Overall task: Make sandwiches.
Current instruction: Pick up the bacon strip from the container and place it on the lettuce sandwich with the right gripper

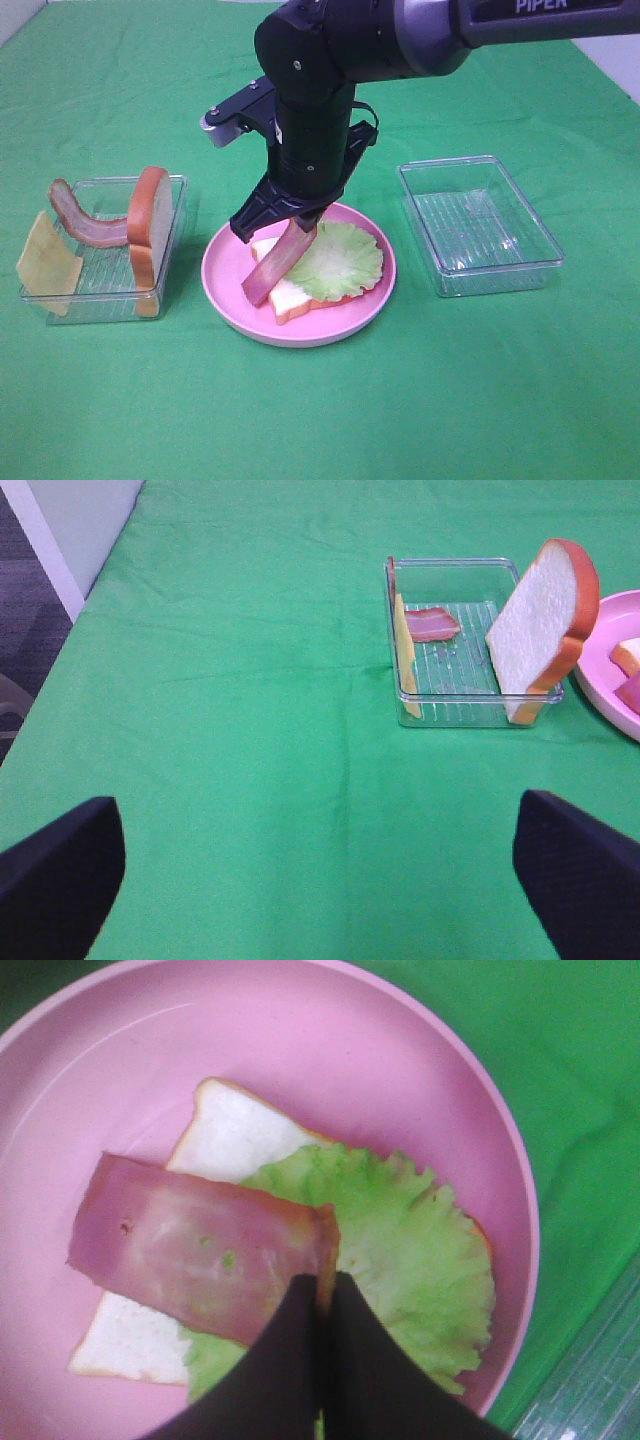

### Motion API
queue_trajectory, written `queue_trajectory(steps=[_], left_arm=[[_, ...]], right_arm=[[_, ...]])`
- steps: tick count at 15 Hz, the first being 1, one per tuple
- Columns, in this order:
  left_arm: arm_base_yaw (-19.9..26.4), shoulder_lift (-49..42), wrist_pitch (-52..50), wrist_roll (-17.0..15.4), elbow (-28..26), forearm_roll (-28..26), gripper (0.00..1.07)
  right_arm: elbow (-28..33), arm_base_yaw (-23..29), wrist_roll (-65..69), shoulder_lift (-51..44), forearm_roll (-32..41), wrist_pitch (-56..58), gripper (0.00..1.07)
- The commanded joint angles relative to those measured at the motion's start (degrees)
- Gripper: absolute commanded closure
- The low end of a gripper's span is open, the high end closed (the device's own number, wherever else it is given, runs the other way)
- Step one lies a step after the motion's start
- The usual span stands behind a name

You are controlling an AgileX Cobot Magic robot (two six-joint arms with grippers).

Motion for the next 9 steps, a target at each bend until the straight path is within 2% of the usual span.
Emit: queue_trajectory(steps=[1,5,6,7,8,9], left_arm=[[0.1,-0.1,-0.1,0.0,0.1,-0.3,0.06],[0.1,-0.1,-0.1,0.0,0.1,-0.3,0.06],[0.1,-0.1,-0.1,0.0,0.1,-0.3,0.06],[0.1,-0.1,-0.1,0.0,0.1,-0.3,0.06],[0.1,-0.1,-0.1,0.0,0.1,-0.3,0.06],[0.1,-0.1,-0.1,0.0,0.1,-0.3,0.06]], right_arm=[[0.2,-0.1,2.1,1.3,-4.0,0.2,1.07],[0.2,-0.1,5.0,1.7,-6.6,0.6,1.07],[0.2,-0.1,5.7,1.7,-6.5,0.6,1.02],[0.2,-0.1,6.3,1.7,-6.5,0.6,0.95],[0.2,-0.1,6.4,1.7,-6.5,0.7,0.77],[0.2,-0.1,6.3,1.6,-6.6,0.7,0.5]])
